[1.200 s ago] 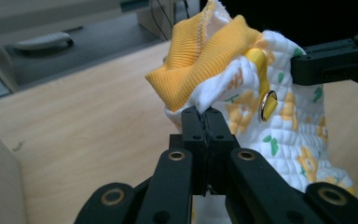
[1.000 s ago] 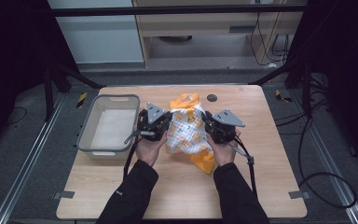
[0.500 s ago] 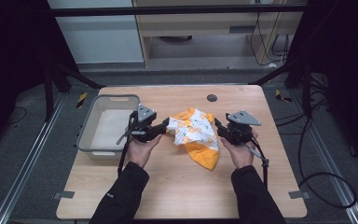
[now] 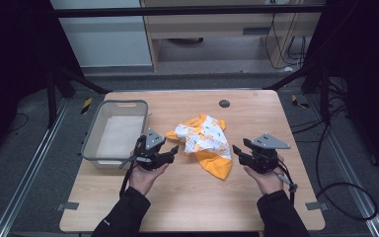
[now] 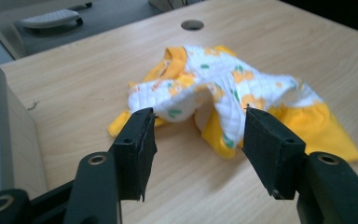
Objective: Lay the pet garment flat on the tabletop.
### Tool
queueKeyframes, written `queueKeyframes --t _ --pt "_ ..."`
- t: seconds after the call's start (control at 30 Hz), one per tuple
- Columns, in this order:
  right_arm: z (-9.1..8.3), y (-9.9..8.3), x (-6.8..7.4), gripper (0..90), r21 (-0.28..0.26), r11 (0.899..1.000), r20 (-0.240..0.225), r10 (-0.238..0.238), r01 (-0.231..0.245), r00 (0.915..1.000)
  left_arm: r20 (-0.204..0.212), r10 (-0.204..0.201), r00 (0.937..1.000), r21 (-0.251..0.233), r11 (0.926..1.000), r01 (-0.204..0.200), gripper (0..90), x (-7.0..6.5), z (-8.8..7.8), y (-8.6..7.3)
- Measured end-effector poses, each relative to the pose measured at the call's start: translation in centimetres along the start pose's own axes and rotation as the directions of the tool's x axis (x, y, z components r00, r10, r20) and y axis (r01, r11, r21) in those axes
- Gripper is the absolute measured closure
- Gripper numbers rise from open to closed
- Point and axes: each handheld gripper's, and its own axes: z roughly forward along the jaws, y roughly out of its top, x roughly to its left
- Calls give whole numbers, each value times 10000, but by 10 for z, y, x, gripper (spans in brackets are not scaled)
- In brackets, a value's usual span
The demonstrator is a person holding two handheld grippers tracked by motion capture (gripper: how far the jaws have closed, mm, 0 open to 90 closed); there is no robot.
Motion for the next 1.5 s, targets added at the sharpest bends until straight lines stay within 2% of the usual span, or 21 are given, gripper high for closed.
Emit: queueKeyframes --t 0.3,0.6,0.73,0.9,1.0,1.1,1.17,1.23,1.3,1.5 --pt "4 -27 6 513 792 9968 -451 112 -76 9989 254 46 9997 428 9991 -57 422 -7 14 -21" --pt "18 -46 14 491 1628 9865 -651 268 -159 9975 423 65 9991 662 9978 -93 401 -11 44 -27" --pt "27 -53 15 487 1915 9813 -666 334 -200 9972 399 144 9991 871 9960 -178 401 -13 60 -29" --pt "37 -60 17 486 2326 9724 -721 375 -198 9967 318 211 9993 902 9956 -239 402 -16 73 -32" --pt "42 -62 18 488 2384 9703 -859 629 -408 9943 275 141 9995 923 9956 -166 409 -16 79 -33" --pt "48 -65 22 494 2606 9650 -933 571 -309 9940 198 214 9996 879 9959 -230 477 -15 83 -32" --pt "52 -68 24 499 2803 9596 -1027 539 -231 9932 309 13 9995 920 9957 -41 525 -14 85 -31" --pt "55 -69 25 514 2863 9581 -1012 340 -36 9943 345 0 9994 925 9957 -32 571 -15 87 -30" --pt "56 -70 26 529 2902 9570 -997 337 -33 9944 417 -22 9991 964 9953 -18 621 -15 87 -30" --pt "56 -70 28 670 2982 9545 -1055 360 -30 9938 605 -128 9981 979 9952 68 761 -16 85 -26"
